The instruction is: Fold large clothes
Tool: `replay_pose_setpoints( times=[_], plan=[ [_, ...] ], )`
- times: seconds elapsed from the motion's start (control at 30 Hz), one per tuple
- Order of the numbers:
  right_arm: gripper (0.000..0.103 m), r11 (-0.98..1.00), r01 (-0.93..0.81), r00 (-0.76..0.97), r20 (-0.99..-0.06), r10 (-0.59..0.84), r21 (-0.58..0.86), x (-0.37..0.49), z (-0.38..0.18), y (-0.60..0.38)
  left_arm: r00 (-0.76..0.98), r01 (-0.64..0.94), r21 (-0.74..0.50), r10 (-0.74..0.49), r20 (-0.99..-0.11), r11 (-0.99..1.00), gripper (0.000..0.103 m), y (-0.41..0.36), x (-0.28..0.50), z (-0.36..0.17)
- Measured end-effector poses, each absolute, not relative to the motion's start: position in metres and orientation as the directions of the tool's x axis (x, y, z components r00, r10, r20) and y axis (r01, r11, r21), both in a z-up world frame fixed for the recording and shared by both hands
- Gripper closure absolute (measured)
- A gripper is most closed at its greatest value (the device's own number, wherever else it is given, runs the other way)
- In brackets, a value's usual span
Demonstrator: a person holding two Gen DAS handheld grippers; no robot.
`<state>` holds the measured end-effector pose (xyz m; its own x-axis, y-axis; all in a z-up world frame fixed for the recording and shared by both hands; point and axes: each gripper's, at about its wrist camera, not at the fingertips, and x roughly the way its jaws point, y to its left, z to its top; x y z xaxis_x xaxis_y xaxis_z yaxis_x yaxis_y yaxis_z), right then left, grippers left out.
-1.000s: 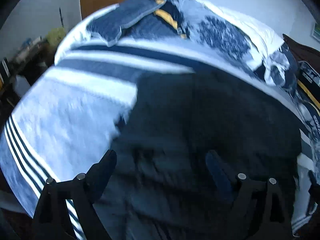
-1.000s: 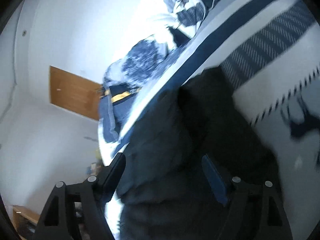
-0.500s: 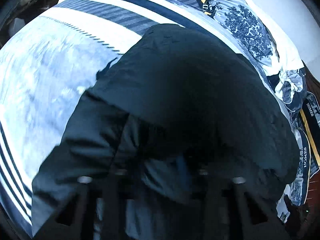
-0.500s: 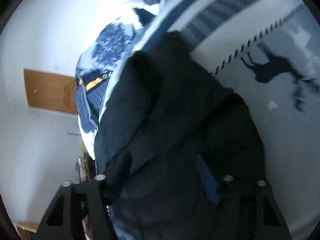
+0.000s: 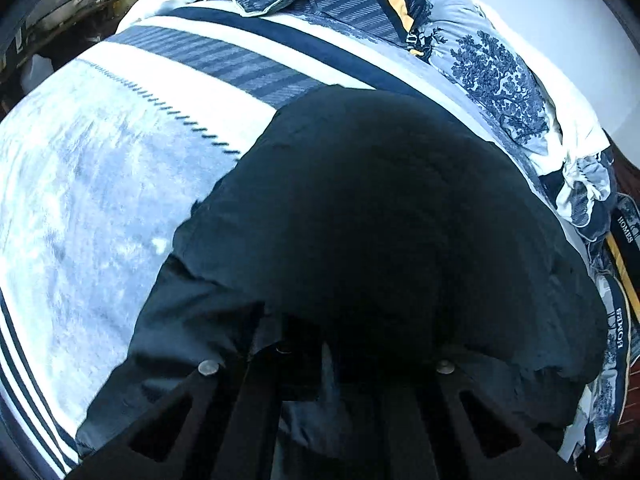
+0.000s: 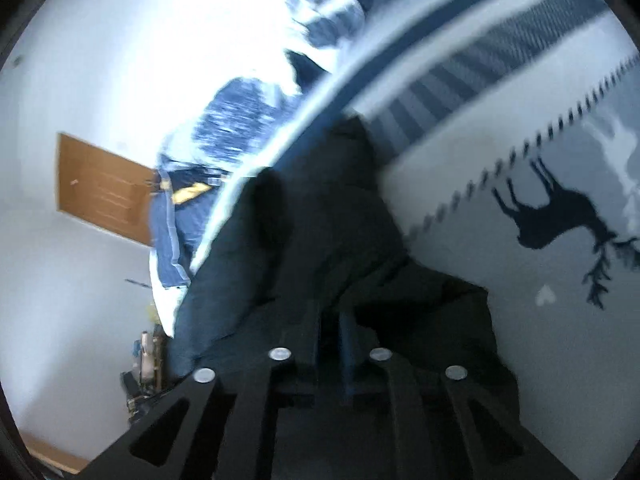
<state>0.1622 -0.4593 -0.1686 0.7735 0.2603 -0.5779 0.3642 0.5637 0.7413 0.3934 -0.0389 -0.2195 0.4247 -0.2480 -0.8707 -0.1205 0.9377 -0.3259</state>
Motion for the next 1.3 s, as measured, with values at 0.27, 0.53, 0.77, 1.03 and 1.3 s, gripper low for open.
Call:
replay_pose_setpoints(
  times=[0.27,0.53,0.77,1.03,1.3],
  plan=[
    [0.035,0.632,0.350,0.710,-0.635,0.303,0.692,0.212,-0.159,-0.444,0.429,-0.123,-0.370,-0.288,-0.856,0.921,0.099,-0.027,0.384,-0.218],
    [0.071,0.406,0.329,0.763,-0.494,0.418,0.853,0.248,-0.240,-0.471,0.455,-0.136,-0.388,-0.290,-0.842,0.912,0.056,-0.009,0.383,-0.205],
    [0.099,0.468,0.231,0.837,-0.419,0.351,0.853,0.235,-0.204,-0.479,0.443,-0.171,-0.394,-0.286,-0.850,0.903,0.092,-0.010,0.394,-0.208],
    [0.099,0.547,0.433,0.754,-0.621,0.216,0.716,0.220,-0.219,-0.487,0.456,-0.154,-0.294,-0.196,-0.868,0.943,0.092,-0.007,0.383,-0.209],
    [0.095,0.603,0.479,0.686,-0.701,0.197,0.638,0.228,-0.227,-0.482,0.494,-0.018,-0.053,-0.038,-0.869,0.998,0.051,0.001,0.363,-0.195]
  ],
)
